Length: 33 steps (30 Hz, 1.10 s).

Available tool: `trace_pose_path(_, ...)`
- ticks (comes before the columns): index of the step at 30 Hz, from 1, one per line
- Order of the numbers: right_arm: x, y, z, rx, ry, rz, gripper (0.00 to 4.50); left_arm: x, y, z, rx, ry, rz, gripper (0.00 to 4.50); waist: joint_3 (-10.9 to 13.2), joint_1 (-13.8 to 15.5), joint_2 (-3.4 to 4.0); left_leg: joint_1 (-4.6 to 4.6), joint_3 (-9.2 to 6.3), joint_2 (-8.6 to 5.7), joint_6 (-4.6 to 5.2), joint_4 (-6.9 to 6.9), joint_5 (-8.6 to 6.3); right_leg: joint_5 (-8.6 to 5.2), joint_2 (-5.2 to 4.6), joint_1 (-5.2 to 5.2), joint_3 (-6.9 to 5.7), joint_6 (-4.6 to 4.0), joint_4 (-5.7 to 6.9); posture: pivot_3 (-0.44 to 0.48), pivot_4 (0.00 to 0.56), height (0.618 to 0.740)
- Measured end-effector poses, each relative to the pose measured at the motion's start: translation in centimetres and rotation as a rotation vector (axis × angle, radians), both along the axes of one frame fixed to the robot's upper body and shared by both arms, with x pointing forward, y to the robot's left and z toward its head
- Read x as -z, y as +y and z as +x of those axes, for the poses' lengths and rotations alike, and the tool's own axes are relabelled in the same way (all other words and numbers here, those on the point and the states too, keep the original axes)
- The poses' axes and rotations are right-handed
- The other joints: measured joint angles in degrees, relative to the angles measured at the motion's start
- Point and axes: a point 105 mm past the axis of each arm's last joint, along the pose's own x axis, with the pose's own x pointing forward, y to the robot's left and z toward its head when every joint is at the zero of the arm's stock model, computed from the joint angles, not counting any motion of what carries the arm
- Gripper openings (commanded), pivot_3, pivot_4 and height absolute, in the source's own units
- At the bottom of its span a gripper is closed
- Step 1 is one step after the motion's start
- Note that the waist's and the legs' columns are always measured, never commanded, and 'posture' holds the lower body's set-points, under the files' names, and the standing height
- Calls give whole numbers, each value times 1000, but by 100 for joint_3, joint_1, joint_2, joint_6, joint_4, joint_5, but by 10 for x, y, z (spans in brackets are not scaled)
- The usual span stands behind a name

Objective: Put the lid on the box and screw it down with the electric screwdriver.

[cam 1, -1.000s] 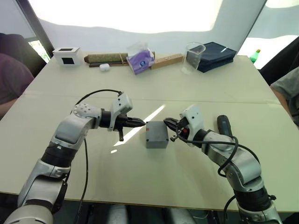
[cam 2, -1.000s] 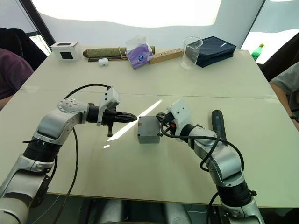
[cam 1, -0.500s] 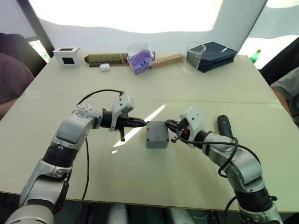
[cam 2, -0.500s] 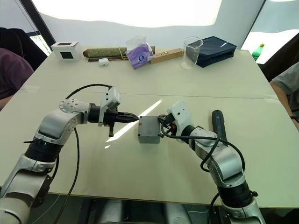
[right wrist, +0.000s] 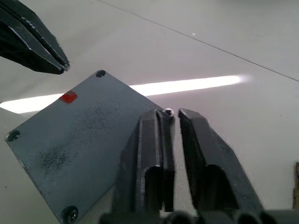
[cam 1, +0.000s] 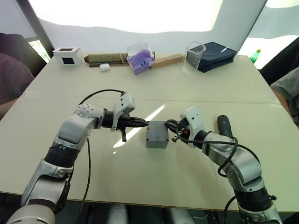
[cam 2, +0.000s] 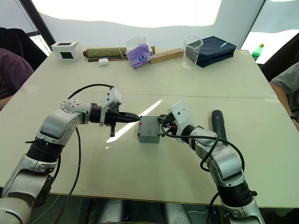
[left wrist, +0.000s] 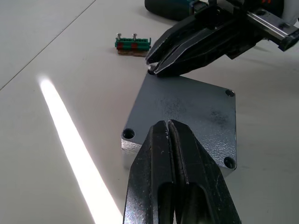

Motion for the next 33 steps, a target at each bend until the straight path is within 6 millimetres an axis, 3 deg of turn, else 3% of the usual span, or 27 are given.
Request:
trace_pose_path(2, 0, -1, 0, 3, 0, -2, 2764, 0, 0, 0, 1, 0, 0, 0, 0, -1, 0, 0, 0, 0, 0, 0, 0, 0, 0, 0, 0, 0, 0, 0, 150, 739)
trace_pose_path(8, -9, -12, -4, 48, 20, 2, 2764, -3, -9, 1, 23, -2, -35, 0, 0, 17, 0, -2, 0, 0, -2, 0, 1, 0, 0, 0, 0, 0, 0, 0, 150, 739)
trace_pose_path(14, -40, -51, -18, 199, 69, 75, 2764, -18, -27, -9, 143, -22, -72, 0, 1, 7, 1, 0, 0, 0, -15, -5, 9, 0, -1, 1, 0, 0, 1, 0, 150, 739)
trace_pose_path(19, -54, -134, -31, 423, 216, -63, 2764, -27, -46, -29, 355, -79, -18, 0, 1, 41, 2, 0, 4, -5, -1, -11, 1, -1, -5, 7, 2, -1, -16, 0, 150, 739)
trace_pose_path(21, -40, -164, -47, 452, 389, -153, 2764, -29, -49, -34, 423, -102, 6, 0, 2, 46, 2, -1, 3, -7, 6, -22, -2, 0, -5, 14, 4, -1, -37, 0, 150, 739)
trace_pose_path(23, -35, -182, -62, 440, 554, -198, 2764, -30, -51, -36, 464, -120, 21, 0, 2, -6, 7, 2, 9, -8, 23, -21, -12, 0, -5, 20, 14, 0, -49, 0, 150, 739)
trace_pose_path(27, -37, -178, -75, 351, 735, -149, 2764, -27, -58, -40, 514, -124, 24, 0, 4, -106, 5, 12, 6, -7, 30, -12, -15, 1, -3, 37, 15, 1, -49, 0, 150, 739)
trace_pose_path(33, -31, -174, -66, 343, 839, -64, 2764, -25, -62, -40, 525, -133, 29, 0, 5, -129, 2, 12, 4, -6, 30, -4, -15, 1, -5, 40, 14, 3, -50, 0, 150, 739)
